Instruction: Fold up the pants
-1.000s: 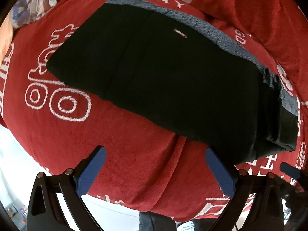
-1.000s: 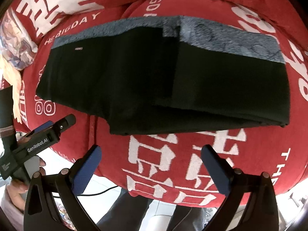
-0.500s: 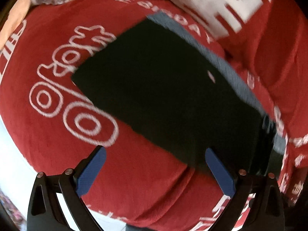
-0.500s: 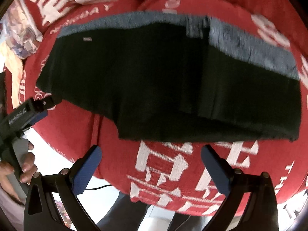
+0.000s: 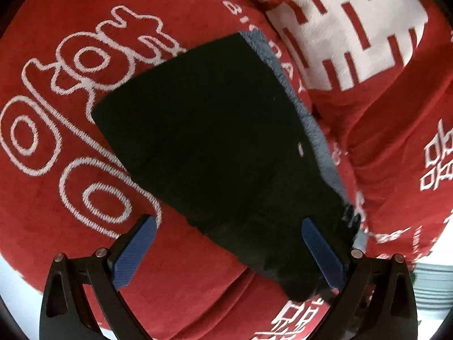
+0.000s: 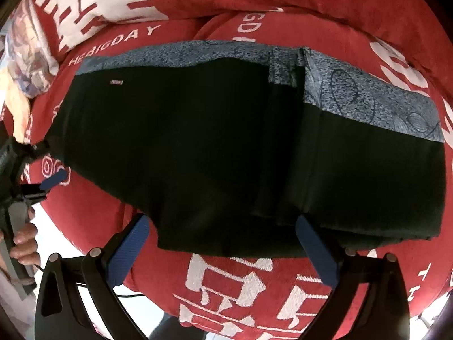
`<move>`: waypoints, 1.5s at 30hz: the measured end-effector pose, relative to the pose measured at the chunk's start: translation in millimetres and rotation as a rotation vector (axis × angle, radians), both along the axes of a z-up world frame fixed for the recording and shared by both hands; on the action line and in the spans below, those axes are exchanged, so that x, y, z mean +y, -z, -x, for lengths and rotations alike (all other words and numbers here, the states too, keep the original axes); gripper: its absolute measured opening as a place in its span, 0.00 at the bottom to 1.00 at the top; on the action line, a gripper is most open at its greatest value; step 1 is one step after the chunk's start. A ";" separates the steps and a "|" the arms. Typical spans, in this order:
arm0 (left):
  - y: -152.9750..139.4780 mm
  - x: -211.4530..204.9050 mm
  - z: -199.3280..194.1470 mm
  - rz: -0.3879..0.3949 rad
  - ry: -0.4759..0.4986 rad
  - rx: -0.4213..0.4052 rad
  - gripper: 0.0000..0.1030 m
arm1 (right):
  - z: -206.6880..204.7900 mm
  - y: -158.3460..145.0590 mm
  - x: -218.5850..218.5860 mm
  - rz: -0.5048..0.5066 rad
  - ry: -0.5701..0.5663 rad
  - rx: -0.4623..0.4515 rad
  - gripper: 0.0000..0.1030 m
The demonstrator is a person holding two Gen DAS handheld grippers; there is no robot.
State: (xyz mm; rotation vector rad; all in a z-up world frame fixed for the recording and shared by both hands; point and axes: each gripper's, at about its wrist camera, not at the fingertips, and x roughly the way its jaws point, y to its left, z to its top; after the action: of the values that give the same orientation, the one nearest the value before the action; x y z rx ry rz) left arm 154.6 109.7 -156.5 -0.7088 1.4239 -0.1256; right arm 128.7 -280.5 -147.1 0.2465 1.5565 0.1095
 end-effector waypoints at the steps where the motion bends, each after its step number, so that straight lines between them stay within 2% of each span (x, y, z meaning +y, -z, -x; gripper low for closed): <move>1: -0.1 1.7 -0.4 0.008 -0.013 -0.015 1.00 | 1.3 1.7 0.6 0.009 -0.008 0.004 1.00; 8: 1.6 13.0 -8.6 0.049 -0.102 -0.064 1.00 | 7.8 8.5 -1.6 -0.006 0.013 0.030 1.00; 14: 5.4 -2.5 -12.9 0.018 -0.026 -0.091 1.00 | 7.2 10.2 1.8 0.008 0.003 0.034 1.00; 17: 6.4 -5.2 -18.1 0.030 -0.050 -0.082 1.00 | 4.6 11.7 3.4 0.011 0.002 0.039 1.00; 19: 3.2 -1.1 -17.1 0.109 -0.082 -0.100 1.00 | 4.9 11.9 2.9 0.014 -0.003 0.043 1.00; 20: -2.8 1.8 -15.1 0.179 -0.113 -0.136 1.00 | 4.5 11.9 2.7 0.014 -0.005 0.044 1.00; 22: -8.9 6.4 -14.1 0.256 -0.139 -0.189 1.00 | 4.9 12.0 2.9 0.014 -0.009 0.045 1.00; 23: -6.0 8.5 -15.3 0.267 -0.151 -0.189 1.00 | 6.2 11.9 3.4 0.013 -0.010 0.045 1.00; 26: 18.2 9.5 -21.6 0.210 -0.172 -0.089 1.00 | 3.4 14.2 6.1 0.013 -0.016 0.046 1.00; 27: 20.1 10.0 -22.3 0.207 -0.172 -0.087 1.00 | 0.7 15.2 8.4 0.015 -0.019 0.047 1.00; 29: 11.4 0.2 -28.3 0.124 -0.141 -0.086 0.97 | -1.3 12.8 10.8 0.015 -0.028 0.051 1.00; 30: 8.7 -7.2 -31.2 0.046 -0.114 -0.074 0.85 | -2.0 10.5 12.6 0.010 -0.030 0.051 1.00; 31: 5.8 -15.3 -33.7 -0.040 -0.082 -0.067 0.78 | -2.5 5.6 12.6 -0.002 -0.033 0.050 1.00; 32: -0.1 -27.7 -35.6 -0.167 -0.026 -0.073 0.58 | -3.7 0.8 12.7 -0.009 -0.036 0.047 1.00; 33: -3.4 -36.4 -36.6 -0.248 0.018 -0.081 0.40 | -6.8 -6.7 12.7 -0.020 -0.040 0.040 1.00; 36: -19.8 -70.5 -32.6 -0.464 0.173 -0.193 0.37 | -24.3 -28.3 12.7 -0.052 -0.050 0.001 1.00; 37: -24.6 -84.6 -29.3 -0.544 0.235 -0.240 0.36 | -30.9 -34.5 13.0 -0.064 -0.056 -0.011 0.98; 38: -29.4 -101.9 -23.2 -0.637 0.308 -0.299 0.36 | -40.8 -40.3 15.1 -0.088 -0.066 -0.024 0.90; 39: -31.8 -112.0 -18.9 -0.682 0.346 -0.336 0.36 | -56.7 -47.1 19.6 -0.133 -0.081 -0.035 0.83; 40: -33.7 -119.4 -15.1 -0.715 0.377 -0.365 0.36 | -68.3 -50.4 21.8 -0.165 -0.092 -0.039 0.68; 43: -39.0 -126.0 -11.4 -0.761 0.423 -0.401 0.36 | -114.5 -53.6 48.7 -0.275 -0.141 -0.015 0.66; 45: -37.5 -128.1 -9.8 -0.780 0.440 -0.408 0.36 | -141.0 -53.8 78.2 -0.355 -0.190 0.023 0.69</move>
State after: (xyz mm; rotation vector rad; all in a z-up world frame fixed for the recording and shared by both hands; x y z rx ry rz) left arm 164.4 -18.4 -119.0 0.2681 1.0843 -0.0424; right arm 269.8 -202.3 -93.3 0.3786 1.5757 0.5367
